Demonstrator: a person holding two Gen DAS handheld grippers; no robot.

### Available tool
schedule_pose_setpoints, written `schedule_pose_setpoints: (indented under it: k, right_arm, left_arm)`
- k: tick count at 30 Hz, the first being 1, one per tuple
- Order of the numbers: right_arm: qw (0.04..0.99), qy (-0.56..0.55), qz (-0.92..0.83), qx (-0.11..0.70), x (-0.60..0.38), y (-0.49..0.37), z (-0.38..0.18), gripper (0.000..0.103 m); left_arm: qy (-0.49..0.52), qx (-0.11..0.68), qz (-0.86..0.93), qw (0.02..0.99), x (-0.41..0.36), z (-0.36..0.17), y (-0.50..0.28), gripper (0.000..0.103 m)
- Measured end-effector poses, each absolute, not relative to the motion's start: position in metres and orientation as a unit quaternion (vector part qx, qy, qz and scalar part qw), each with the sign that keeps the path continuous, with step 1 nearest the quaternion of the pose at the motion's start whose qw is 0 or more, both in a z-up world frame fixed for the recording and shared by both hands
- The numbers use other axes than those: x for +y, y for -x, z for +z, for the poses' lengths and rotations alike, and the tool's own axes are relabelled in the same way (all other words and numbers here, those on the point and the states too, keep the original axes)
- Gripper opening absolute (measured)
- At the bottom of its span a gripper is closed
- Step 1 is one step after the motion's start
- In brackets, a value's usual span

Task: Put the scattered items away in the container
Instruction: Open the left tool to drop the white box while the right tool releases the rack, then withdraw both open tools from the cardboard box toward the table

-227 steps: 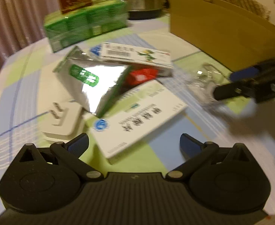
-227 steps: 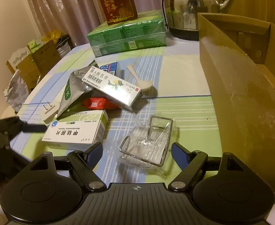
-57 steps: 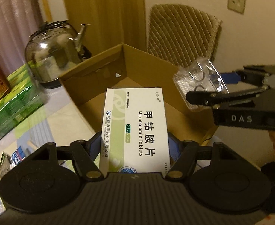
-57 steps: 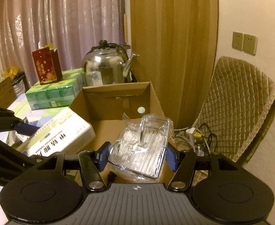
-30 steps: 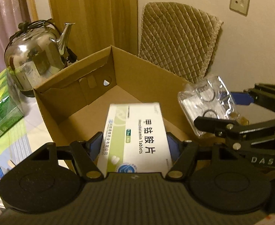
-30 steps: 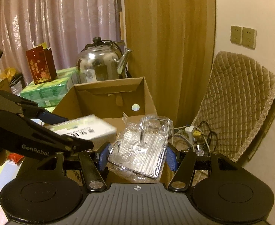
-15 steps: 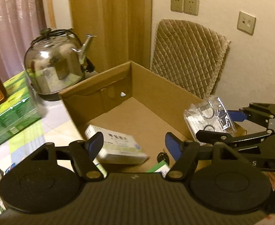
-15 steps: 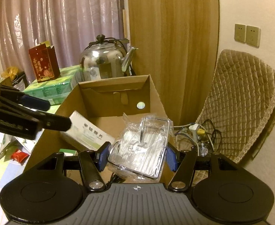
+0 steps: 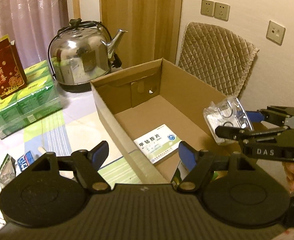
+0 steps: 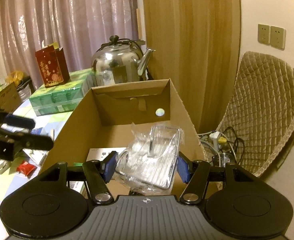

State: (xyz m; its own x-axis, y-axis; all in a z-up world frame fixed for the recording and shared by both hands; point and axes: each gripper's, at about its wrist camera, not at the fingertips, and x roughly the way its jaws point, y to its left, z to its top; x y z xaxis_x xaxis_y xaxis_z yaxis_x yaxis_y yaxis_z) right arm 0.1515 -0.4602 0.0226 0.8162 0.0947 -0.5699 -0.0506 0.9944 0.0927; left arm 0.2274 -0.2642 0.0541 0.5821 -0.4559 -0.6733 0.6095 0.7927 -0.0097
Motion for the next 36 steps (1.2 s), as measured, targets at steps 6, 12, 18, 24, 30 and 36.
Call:
schedule_pose_setpoints:
  k: [6,12,18,24,30,36]
  right_arm:
    - [0.957,-0.048,0.032,0.286,-0.464,-0.146,0.03,0.068]
    - [0.96,-0.055,0.023,0.273,-0.466,-0.132,0.042,0.072]
    - [0.961,-0.056,0.028,0.269,-0.456,-0.11,0.05,0.077]
    - [0.959,-0.054,0.042,0.274,-0.433,-0.086,0.052,0.082]
    - [0.957,-0.049,0.057,0.282,-0.409,-0.061,0.052,0.083]
    - [0.955,-0.045,0.081,0.282,-0.378,-0.039,0.056,0.086]
  left_arm:
    - [-0.105,0.344,-0.297,0.884,-0.253,0.054,-0.219,0.074]
    - [-0.097,0.345,-0.286,0.889,-0.234,0.056,-0.207,0.076]
    - [-0.086,0.35,-0.267,0.894,-0.206,0.053,-0.184,0.077]
    - [-0.066,0.363,-0.238,0.898,-0.165,0.048,-0.154,0.079]
    - [-0.047,0.374,-0.205,0.903,-0.122,0.043,-0.122,0.079]
    - [-0.026,0.38,-0.171,0.909,-0.08,0.042,-0.094,0.081]
